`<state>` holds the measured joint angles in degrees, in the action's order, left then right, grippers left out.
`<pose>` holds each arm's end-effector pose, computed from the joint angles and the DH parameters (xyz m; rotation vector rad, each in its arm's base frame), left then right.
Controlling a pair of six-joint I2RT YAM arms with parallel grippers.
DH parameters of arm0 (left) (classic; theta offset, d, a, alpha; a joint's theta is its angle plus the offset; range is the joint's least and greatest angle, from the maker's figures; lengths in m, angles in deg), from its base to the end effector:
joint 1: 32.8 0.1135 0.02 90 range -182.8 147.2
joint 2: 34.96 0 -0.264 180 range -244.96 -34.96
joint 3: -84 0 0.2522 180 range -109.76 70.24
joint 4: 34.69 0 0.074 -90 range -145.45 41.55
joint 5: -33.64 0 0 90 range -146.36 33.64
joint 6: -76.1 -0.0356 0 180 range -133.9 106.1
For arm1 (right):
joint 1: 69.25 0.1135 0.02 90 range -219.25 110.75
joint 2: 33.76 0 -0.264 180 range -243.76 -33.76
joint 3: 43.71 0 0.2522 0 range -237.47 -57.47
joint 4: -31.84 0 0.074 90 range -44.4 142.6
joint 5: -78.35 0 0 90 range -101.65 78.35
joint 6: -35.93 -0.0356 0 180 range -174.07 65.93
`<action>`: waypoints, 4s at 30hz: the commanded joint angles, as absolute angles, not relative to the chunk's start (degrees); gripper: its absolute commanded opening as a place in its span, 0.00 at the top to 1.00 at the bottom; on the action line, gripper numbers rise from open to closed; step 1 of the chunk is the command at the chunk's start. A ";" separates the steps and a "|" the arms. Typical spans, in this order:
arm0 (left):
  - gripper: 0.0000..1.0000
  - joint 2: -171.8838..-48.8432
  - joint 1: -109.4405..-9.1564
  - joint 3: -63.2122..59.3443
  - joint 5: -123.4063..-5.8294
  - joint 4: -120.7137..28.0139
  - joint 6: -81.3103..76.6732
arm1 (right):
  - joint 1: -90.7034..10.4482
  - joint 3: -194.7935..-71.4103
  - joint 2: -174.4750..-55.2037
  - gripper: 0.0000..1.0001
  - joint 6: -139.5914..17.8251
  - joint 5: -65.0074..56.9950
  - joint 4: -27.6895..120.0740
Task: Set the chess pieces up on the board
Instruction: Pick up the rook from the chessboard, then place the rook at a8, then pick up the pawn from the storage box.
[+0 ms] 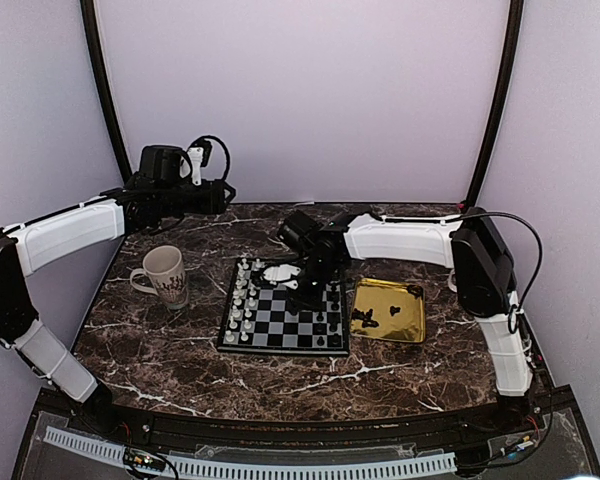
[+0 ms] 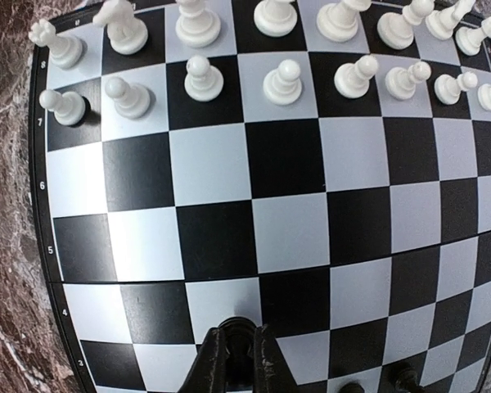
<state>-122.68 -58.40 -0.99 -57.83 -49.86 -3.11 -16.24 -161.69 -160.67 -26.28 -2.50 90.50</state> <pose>0.3294 -0.1588 0.3316 0.2637 1.8907 -0.4571 0.2778 0.3783 0.1845 -1.8322 2.0850 0.3367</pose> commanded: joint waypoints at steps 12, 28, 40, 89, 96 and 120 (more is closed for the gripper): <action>0.35 -121.70 -58.41 -0.37 -60.68 -48.98 -2.93 | -28.65 -168.52 -159.47 0.94 -30.93 -0.31 90.88; 0.35 -122.49 -58.46 -0.51 -62.07 -48.87 -3.08 | -33.99 -170.73 -164.71 0.93 -32.90 -1.81 90.61; 0.36 -122.65 -58.42 -0.63 -62.55 -48.98 -3.28 | -35.50 -173.13 -168.63 0.91 -33.51 -2.96 90.78; 0.36 -122.69 -58.44 -0.69 -62.97 -48.98 -3.62 | -35.66 -172.52 -170.15 0.77 -33.83 0.47 92.36; 0.36 -122.85 -58.46 -0.69 -63.02 -49.06 -3.88 | -35.68 -173.22 -166.21 0.67 -34.34 0.87 92.45; 0.36 -125.69 -59.30 -1.57 -69.25 -49.15 -4.04 | -44.26 -137.19 -135.62 0.67 -28.04 -0.71 89.59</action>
